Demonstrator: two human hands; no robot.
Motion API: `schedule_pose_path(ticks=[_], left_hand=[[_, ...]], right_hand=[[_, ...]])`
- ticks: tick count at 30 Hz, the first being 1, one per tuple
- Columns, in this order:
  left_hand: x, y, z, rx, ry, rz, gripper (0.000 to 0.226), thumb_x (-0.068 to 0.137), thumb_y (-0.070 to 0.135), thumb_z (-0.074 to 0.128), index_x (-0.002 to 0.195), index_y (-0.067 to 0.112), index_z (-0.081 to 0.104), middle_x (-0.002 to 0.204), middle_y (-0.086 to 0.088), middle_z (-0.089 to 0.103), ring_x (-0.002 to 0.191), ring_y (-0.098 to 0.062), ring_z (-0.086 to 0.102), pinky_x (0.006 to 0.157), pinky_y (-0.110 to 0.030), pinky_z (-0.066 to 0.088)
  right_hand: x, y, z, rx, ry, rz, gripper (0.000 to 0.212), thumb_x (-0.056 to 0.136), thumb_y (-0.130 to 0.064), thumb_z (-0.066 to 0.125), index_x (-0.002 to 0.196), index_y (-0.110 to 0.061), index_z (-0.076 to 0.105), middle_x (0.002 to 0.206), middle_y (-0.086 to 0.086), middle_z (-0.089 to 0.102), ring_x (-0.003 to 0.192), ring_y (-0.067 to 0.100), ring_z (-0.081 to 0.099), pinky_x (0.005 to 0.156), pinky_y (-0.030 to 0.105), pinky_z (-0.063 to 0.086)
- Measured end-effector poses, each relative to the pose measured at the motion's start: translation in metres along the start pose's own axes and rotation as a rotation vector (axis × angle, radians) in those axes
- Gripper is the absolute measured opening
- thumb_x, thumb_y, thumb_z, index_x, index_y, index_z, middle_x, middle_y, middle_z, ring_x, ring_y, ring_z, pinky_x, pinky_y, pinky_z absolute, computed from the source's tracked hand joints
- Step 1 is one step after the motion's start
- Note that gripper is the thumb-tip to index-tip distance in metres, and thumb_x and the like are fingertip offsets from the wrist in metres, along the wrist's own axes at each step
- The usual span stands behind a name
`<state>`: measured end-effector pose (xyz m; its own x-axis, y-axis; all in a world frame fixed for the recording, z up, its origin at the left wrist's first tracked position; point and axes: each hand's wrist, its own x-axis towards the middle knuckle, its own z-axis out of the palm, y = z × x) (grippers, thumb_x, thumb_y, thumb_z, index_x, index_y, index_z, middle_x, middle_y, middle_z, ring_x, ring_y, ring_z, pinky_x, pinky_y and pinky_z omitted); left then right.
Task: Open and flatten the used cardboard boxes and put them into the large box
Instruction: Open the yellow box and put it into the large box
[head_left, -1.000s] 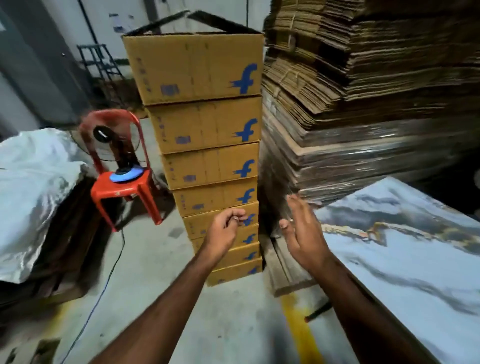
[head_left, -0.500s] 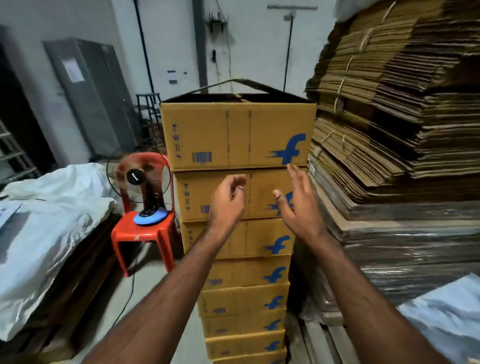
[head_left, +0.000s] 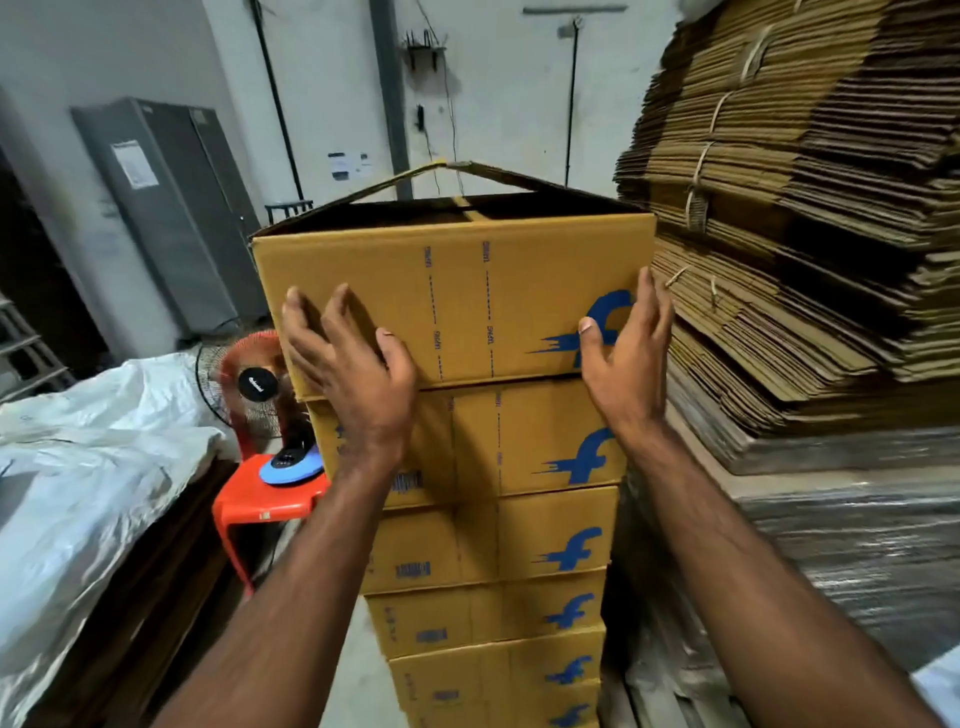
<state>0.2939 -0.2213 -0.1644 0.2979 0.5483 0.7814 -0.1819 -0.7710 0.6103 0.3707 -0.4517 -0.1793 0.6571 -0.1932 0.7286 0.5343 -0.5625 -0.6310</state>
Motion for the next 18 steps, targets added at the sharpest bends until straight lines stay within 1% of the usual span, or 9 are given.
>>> schedule_pose_path(ticks=[2, 5, 7, 8, 10, 11, 13, 16, 18], left_hand=[[0.003, -0.008, 0.001, 0.0, 0.042, -0.027, 0.061, 0.085, 0.024, 0.056, 0.143, 0.011, 0.042, 0.157, -0.022, 0.016, 0.147, -0.033, 0.017, 0.121, -0.051, 0.012], [0.018, -0.016, -0.003, -0.027, 0.106, -0.176, 0.073, 0.085, 0.03, 0.057, 0.149, 0.006, 0.03, 0.157, -0.023, 0.016, 0.148, -0.035, 0.018, 0.121, -0.048, 0.012], [0.023, -0.02, -0.004, -0.1, 0.047, -0.258, 0.082, 0.086, 0.036, 0.056, 0.153, 0.004, 0.02, 0.157, -0.022, 0.021, 0.147, -0.036, 0.019, 0.122, -0.05, 0.01], [0.024, -0.022, -0.004, -0.173, 0.021, -0.278, 0.086, 0.084, 0.041, 0.055, 0.153, 0.005, 0.017, 0.155, -0.02, 0.025, 0.145, -0.036, 0.025, 0.12, -0.056, 0.017], [0.024, -0.021, -0.002, -0.298, 0.036, -0.347, 0.089, 0.077, 0.046, 0.052, 0.152, 0.009, 0.021, 0.148, -0.015, 0.036, 0.137, -0.034, 0.036, 0.113, -0.058, 0.029], [0.026, -0.017, -0.004, -0.335, 0.057, -0.393, 0.087, 0.074, 0.045, 0.053, 0.15, 0.011, 0.026, 0.144, -0.012, 0.04, 0.134, -0.032, 0.039, 0.113, -0.058, 0.028], [0.034, -0.006, -0.011, -0.372, 0.093, -0.456, 0.083, 0.071, 0.042, 0.054, 0.146, 0.012, 0.033, 0.137, -0.009, 0.045, 0.131, -0.029, 0.04, 0.113, -0.057, 0.025], [0.048, 0.005, -0.021, -0.459, 0.117, -0.43, 0.077, 0.071, 0.039, 0.058, 0.14, 0.011, 0.038, 0.133, -0.009, 0.046, 0.125, -0.027, 0.041, 0.109, -0.054, 0.031], [0.056, 0.006, -0.028, -0.508, 0.133, -0.413, 0.077, 0.071, 0.041, 0.058, 0.139, 0.01, 0.038, 0.13, -0.007, 0.047, 0.121, -0.025, 0.044, 0.106, -0.053, 0.036]], right_hand=[[0.001, -0.003, 0.003, 0.024, 0.03, 0.002, 0.079, 0.096, -0.037, 0.057, 0.157, -0.011, 0.014, 0.16, 0.013, 0.021, 0.146, 0.027, 0.026, 0.116, 0.042, 0.034], [0.012, -0.011, 0.007, 0.095, 0.098, 0.055, 0.08, 0.097, -0.039, 0.056, 0.157, -0.011, 0.011, 0.159, 0.012, 0.027, 0.144, 0.023, 0.03, 0.113, 0.03, 0.032], [0.02, -0.018, 0.011, 0.167, 0.115, 0.201, 0.078, 0.097, -0.047, 0.054, 0.156, -0.014, 0.015, 0.154, 0.01, 0.037, 0.138, 0.022, 0.04, 0.107, 0.032, 0.039], [0.023, -0.023, 0.014, 0.198, 0.123, 0.264, 0.075, 0.095, -0.053, 0.052, 0.153, -0.016, 0.022, 0.147, 0.008, 0.044, 0.13, 0.023, 0.047, 0.104, 0.036, 0.044], [0.028, -0.028, 0.017, 0.262, 0.16, 0.346, 0.072, 0.087, -0.065, 0.049, 0.139, -0.016, 0.038, 0.13, 0.002, 0.053, 0.115, 0.022, 0.055, 0.096, 0.047, 0.05], [0.03, -0.034, 0.018, 0.289, 0.193, 0.374, 0.074, 0.083, -0.068, 0.047, 0.135, -0.015, 0.041, 0.126, -0.001, 0.054, 0.112, 0.022, 0.055, 0.095, 0.049, 0.049], [0.034, -0.048, 0.017, 0.31, 0.266, 0.412, 0.078, 0.079, -0.07, 0.045, 0.132, -0.013, 0.044, 0.122, -0.003, 0.055, 0.111, 0.023, 0.055, 0.096, 0.051, 0.047], [0.038, -0.072, 0.008, 0.276, 0.381, 0.398, 0.073, 0.08, -0.067, 0.044, 0.13, -0.014, 0.047, 0.122, -0.003, 0.058, 0.113, 0.024, 0.053, 0.102, 0.053, 0.039], [0.04, -0.088, -0.001, 0.261, 0.429, 0.355, 0.068, 0.081, -0.062, 0.045, 0.13, -0.014, 0.047, 0.123, -0.001, 0.058, 0.116, 0.024, 0.052, 0.105, 0.05, 0.034]])
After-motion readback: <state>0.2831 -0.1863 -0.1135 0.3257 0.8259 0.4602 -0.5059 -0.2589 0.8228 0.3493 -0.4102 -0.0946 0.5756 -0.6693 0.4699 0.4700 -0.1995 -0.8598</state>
